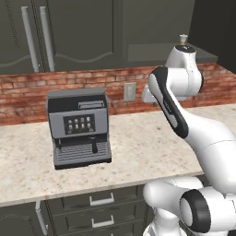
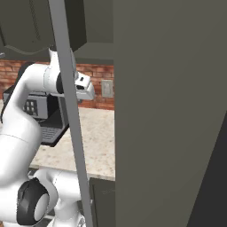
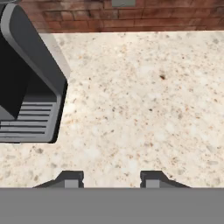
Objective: Retrieve the shaker from the cabinet and place it next the steak on a plate on the dining table.
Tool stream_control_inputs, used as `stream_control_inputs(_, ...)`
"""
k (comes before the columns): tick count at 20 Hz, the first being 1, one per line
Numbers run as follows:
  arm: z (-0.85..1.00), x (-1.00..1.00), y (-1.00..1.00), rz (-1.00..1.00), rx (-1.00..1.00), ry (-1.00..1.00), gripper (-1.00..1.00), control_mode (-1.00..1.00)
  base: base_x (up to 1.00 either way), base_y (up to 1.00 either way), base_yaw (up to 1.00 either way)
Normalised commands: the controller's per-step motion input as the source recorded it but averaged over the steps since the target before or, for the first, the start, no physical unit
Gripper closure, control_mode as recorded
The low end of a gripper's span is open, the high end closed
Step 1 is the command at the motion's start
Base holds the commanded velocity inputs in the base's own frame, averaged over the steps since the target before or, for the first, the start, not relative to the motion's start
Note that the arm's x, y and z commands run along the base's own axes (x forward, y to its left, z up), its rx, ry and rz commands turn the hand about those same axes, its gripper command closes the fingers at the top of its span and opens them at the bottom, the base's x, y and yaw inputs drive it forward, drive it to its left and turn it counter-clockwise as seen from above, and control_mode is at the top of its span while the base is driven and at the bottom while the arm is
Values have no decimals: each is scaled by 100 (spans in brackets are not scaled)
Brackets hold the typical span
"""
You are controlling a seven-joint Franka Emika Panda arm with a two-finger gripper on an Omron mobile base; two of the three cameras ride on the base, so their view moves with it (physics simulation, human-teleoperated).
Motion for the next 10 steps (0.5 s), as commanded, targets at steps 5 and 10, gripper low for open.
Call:
stream_control_inputs(5, 0, -1, -5, -2, 0, 0, -100, -100, 0, 0, 0)
stream_control_inputs(10, 6, -23, -21, -1, 0, -18, -100, -100, 0, 0, 0)
